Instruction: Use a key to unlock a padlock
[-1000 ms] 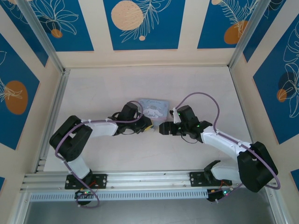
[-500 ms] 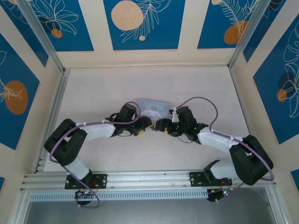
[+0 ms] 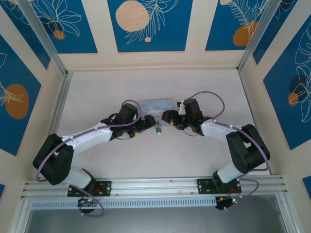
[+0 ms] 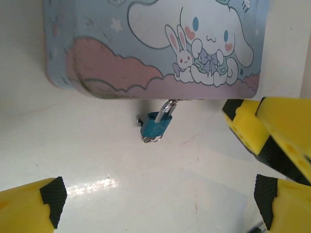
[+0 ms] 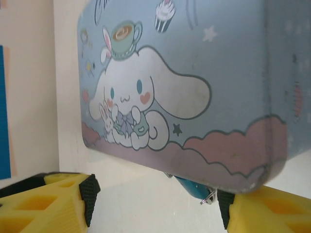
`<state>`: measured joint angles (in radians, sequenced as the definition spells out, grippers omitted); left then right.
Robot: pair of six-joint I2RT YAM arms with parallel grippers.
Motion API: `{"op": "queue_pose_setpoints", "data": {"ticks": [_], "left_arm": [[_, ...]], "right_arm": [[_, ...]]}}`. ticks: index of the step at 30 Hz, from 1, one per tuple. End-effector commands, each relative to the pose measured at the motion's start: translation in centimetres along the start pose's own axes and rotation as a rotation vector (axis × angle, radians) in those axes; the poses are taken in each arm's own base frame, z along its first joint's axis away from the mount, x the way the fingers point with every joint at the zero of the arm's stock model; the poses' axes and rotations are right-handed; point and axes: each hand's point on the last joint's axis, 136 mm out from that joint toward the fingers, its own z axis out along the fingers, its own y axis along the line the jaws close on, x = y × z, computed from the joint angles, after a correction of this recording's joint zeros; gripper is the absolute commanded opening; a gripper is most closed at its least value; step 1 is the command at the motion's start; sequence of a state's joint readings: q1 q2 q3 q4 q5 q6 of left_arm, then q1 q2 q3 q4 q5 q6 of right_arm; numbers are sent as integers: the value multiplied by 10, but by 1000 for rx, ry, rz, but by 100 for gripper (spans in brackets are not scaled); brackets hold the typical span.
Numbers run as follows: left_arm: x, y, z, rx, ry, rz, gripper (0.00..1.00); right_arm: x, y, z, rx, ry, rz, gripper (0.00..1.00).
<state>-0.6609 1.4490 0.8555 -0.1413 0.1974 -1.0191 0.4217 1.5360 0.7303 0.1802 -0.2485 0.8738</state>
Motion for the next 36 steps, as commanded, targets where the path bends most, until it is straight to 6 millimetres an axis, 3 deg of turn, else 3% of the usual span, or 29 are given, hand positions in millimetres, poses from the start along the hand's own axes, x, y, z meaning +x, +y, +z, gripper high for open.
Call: {"op": "queue_pose_setpoints", "data": {"ticks": [1,7,15,23,36], "left_arm": [[-19,2,-7,-45,-42,24,100],[-40,7,-8,-65,-68,13,100],[-63,14,-5,-85,-81,0,100],[-66,20,-2,-84,-76,-15,100],[-68,21,8,-62,-62,-40,100]], "right_arm": [[-4,7,-4,-53,10,-48,66],[18,-6,-7,-43,40,-91,60],[34,-15,16,17,96,-159,47],[43,-16,37,40,138,-222,43],[53,-23,50,108,160,-294,43]]}}
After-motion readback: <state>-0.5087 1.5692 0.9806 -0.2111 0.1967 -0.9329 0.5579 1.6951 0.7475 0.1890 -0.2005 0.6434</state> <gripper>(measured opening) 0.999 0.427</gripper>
